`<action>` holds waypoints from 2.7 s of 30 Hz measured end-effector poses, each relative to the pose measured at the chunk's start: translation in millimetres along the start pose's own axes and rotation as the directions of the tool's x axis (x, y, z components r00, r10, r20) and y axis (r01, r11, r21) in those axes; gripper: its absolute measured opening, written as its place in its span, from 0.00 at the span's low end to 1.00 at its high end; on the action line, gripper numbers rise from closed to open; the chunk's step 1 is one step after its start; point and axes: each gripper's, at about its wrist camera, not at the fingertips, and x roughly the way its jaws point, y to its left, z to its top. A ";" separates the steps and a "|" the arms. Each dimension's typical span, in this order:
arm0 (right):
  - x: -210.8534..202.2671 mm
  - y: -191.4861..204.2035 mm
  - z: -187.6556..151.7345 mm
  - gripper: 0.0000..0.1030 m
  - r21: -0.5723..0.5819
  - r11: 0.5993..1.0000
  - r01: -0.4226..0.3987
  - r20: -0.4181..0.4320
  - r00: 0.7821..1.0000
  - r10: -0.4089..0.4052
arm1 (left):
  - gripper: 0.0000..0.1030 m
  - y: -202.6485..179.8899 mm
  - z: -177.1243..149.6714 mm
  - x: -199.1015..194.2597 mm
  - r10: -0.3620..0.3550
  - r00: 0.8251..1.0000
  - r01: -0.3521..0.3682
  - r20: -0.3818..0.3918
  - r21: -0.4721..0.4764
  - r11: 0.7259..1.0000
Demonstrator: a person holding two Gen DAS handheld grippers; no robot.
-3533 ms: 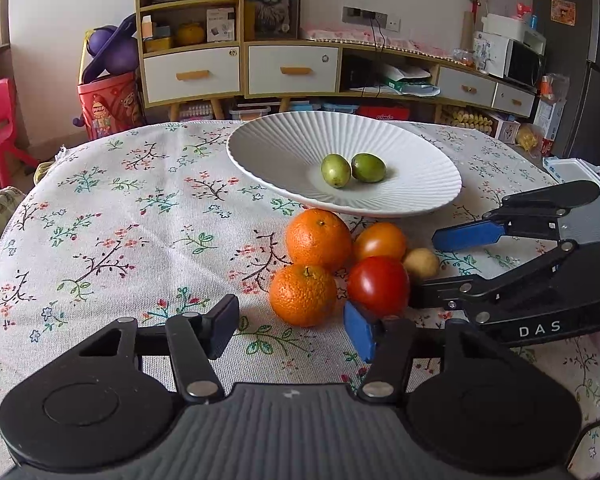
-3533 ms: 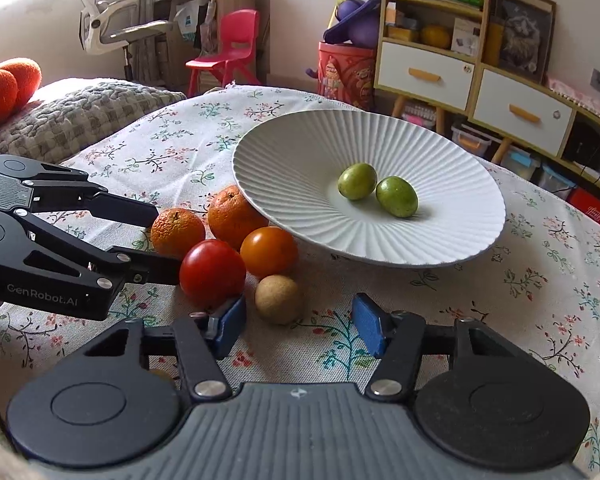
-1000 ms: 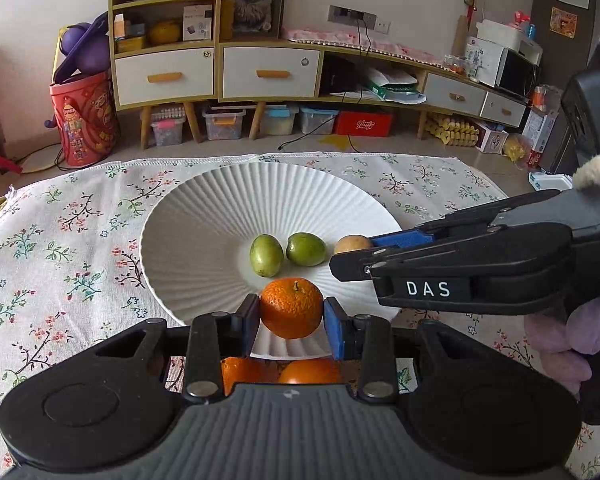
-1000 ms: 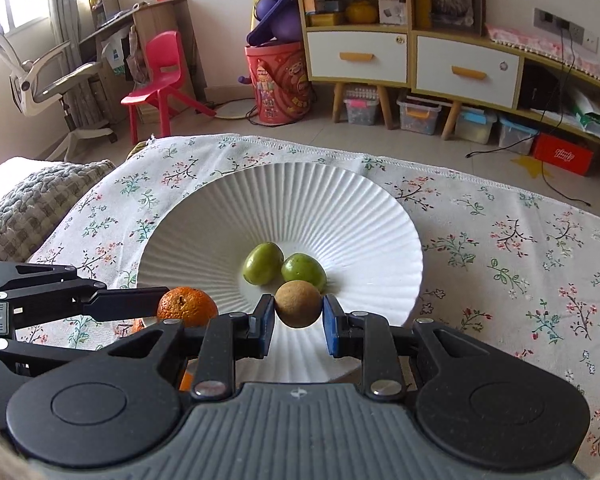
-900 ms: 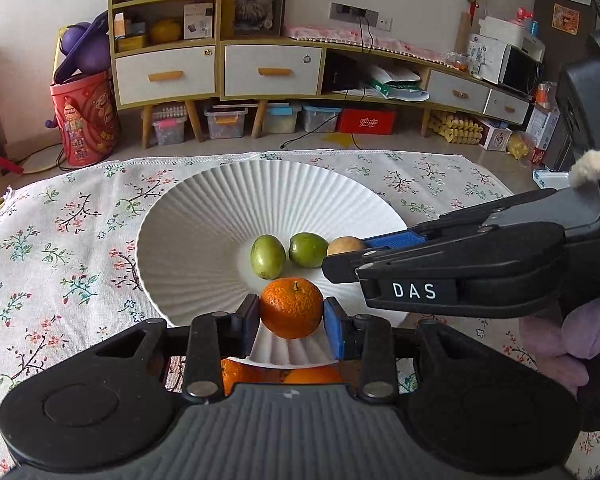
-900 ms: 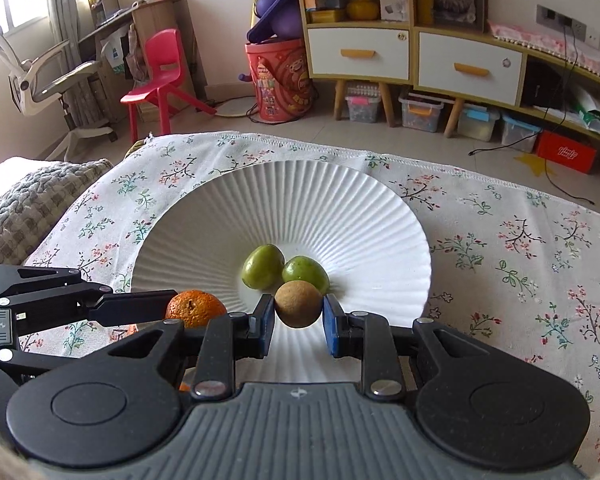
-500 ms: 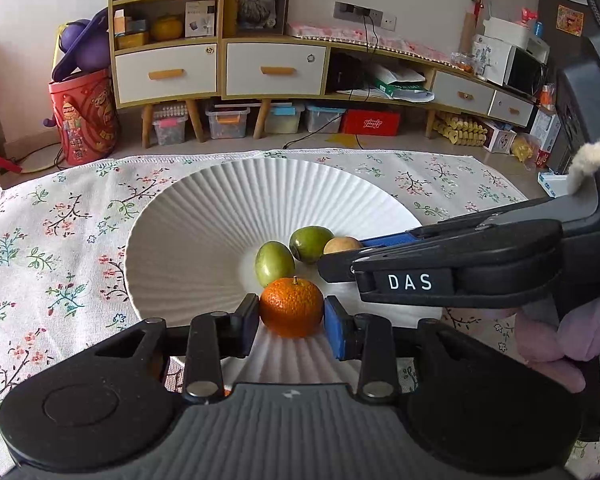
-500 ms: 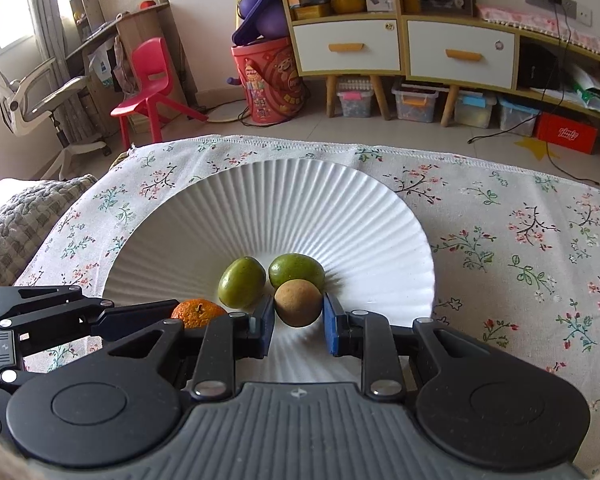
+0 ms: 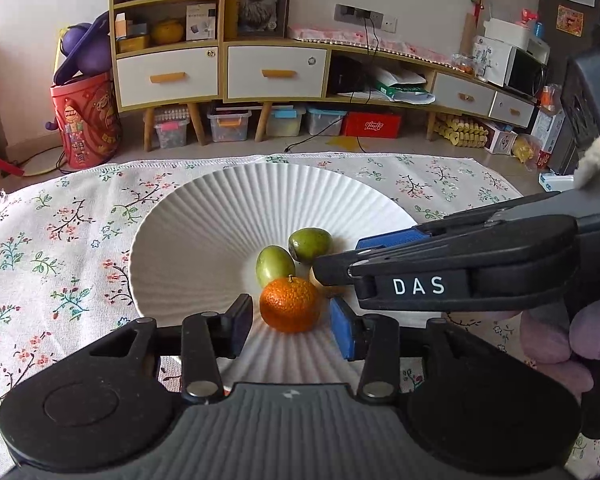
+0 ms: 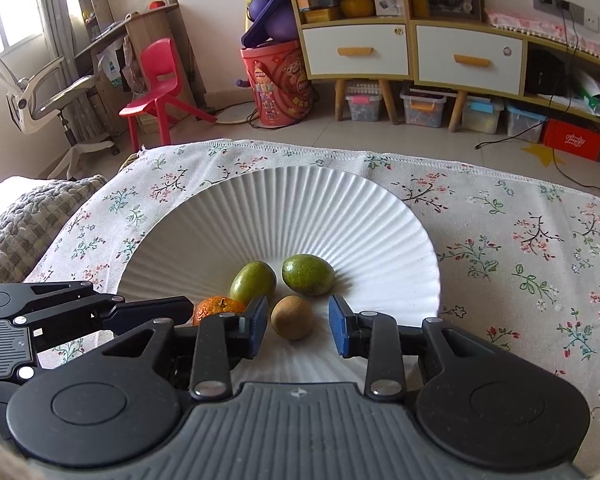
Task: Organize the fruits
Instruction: 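Carry tangerine and kiwi into the white plate and open both tools, then withdraw both tools and move the left tool toward the small potato, then close the left tool on the small yellowish potato and lift it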
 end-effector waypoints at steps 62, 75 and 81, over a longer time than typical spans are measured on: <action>-65.1 34.4 -81.8 0.99 -0.210 0.976 0.059 -0.033 0.997 -0.068 | 0.77 19.6 -91.3 -90.1 -0.055 0.993 0.056 -0.101 0.007 0.998; -64.8 31.6 -85.8 0.99 -0.228 0.971 0.072 -0.035 0.996 -0.082 | 0.33 -9.6 -94.6 -72.1 -0.175 0.973 0.181 -0.149 0.024 0.983; -64.2 29.5 -86.4 0.99 -0.229 0.970 0.077 -0.041 0.995 -0.089 | 0.21 -18.9 -92.4 -66.7 -0.197 0.970 0.204 -0.142 0.037 0.978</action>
